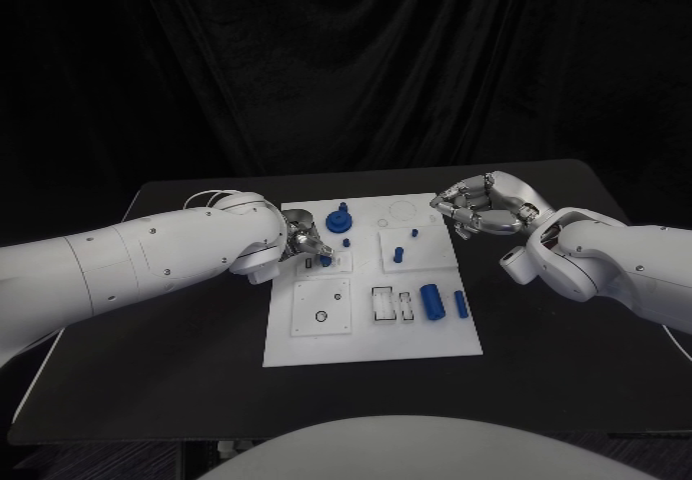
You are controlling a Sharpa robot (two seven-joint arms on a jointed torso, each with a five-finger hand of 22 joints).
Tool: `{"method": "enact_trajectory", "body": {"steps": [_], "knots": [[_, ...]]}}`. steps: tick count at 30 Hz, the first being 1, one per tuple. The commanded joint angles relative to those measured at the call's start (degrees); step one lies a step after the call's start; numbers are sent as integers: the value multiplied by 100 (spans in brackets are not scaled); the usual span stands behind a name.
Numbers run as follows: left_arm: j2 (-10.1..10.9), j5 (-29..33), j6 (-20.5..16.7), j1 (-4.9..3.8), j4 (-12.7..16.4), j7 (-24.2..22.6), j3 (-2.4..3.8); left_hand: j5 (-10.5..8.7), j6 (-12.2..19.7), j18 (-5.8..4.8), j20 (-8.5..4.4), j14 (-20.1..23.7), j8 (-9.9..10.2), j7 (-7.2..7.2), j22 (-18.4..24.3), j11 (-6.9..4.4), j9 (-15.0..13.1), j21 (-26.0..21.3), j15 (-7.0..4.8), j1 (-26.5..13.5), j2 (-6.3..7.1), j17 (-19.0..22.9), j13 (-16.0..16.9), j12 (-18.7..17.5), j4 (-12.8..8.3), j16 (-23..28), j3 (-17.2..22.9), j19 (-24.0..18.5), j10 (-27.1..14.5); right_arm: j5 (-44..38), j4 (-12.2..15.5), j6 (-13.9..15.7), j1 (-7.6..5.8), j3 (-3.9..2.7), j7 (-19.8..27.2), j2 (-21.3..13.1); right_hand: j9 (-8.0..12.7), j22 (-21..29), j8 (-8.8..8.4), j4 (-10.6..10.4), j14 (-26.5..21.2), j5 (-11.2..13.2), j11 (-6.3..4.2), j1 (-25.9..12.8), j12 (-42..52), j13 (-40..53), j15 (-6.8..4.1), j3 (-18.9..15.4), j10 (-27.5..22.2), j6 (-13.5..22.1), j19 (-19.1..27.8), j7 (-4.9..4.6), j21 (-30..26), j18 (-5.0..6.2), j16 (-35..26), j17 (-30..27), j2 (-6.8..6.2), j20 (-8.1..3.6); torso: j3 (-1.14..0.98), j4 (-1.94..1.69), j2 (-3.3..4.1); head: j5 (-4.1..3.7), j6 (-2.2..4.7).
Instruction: Assemble the parts on the task board
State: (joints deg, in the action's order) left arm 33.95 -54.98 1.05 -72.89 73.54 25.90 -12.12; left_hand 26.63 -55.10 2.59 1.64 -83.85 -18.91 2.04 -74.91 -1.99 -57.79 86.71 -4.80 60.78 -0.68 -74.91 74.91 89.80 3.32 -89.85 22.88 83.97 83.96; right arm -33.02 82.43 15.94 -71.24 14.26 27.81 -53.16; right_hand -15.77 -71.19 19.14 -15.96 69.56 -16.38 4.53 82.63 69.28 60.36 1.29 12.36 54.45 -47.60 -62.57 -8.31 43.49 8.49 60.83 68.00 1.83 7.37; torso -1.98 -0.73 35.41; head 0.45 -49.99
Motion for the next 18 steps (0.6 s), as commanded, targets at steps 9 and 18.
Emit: {"method": "enact_trajectory", "body": {"steps": [9,18], "knots": [[85,-4,-208,19,80,-61,3,-102,-39,-39,-11,-615,93,9,-536,-6,-21,-40,-17,-113,-6,-1509,1509,20,-349,-15,453,33,604,11,-6,-105,24,-4,-123,-3,5,10,28,10,-8,-19,-10,42,-1,-15,-13,33,-40,34,16,-9,-31,96,-37,-13,-6,5,2,-5,-3,31,-1],[145,-4,-303,50,113,-67,2,-190,-15,-30,-6,-615,159,23,-501,5,-9,-56,-8,-163,-17,-1509,1509,20,-340,-15,499,11,604,11,27,-120,27,-4,-138,-9,5,11,30,10,-12,-19,-9,42,-4,-21,-12,34,-46,35,18,-9,-37,97,-40,-17,-6,5,1,-4,-4,60,-1]]}}
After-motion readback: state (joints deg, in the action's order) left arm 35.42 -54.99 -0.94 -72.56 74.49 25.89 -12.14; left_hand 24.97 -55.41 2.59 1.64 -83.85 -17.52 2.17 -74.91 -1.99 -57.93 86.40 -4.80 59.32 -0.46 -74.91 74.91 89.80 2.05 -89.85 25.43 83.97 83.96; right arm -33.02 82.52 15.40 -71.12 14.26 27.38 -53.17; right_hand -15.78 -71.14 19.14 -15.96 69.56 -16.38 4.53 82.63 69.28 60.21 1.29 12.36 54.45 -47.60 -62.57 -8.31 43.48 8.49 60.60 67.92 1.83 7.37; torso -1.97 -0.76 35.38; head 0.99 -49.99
